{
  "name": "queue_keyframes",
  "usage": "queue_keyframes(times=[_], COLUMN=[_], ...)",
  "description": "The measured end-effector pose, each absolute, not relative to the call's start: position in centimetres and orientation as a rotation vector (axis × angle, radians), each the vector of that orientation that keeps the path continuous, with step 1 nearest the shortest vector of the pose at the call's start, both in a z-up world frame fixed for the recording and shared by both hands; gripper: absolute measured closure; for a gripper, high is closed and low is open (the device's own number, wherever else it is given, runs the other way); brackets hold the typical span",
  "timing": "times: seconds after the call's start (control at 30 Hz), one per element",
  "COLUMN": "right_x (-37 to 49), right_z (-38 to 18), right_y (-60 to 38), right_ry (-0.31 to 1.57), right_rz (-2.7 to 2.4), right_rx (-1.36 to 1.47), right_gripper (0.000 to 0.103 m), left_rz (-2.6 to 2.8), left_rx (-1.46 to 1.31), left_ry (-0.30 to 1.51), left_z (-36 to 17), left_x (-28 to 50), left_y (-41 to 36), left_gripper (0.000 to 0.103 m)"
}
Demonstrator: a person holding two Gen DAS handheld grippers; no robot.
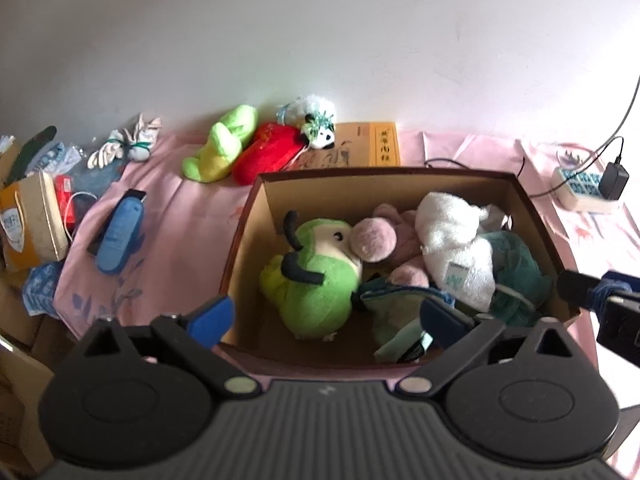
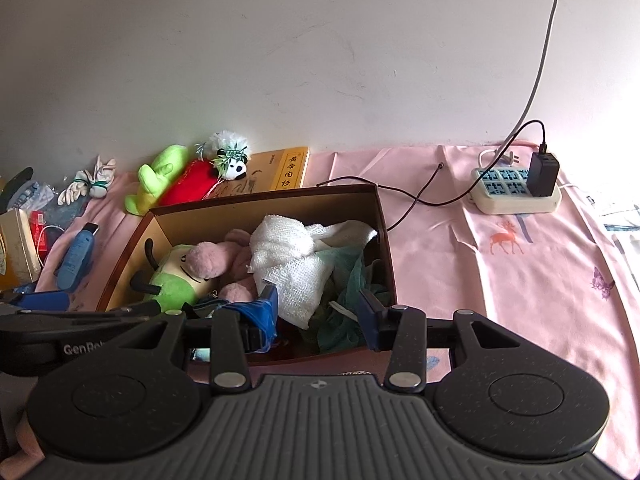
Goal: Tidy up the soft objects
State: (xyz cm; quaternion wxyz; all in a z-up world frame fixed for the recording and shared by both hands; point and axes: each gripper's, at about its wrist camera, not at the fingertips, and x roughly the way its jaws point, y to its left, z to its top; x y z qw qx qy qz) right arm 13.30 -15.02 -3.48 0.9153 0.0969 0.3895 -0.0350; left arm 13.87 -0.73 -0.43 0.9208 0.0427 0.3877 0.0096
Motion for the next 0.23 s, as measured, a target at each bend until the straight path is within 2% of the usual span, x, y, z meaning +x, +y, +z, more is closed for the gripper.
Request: queue_keyframes(times=[0.23], right_x=[13.04], right_z=[-3.76], right_y=[-15.27], right_ry=[0.795], right_rz=[-0.103], right_rx=[0.213], right_gripper=[0.076], left_rz=[0.023], left_rx=[0.068], left_ry=[0.799], left_z=[-0.73], left_x=[14.70], left_y=[-0.35], left_gripper=[0.006])
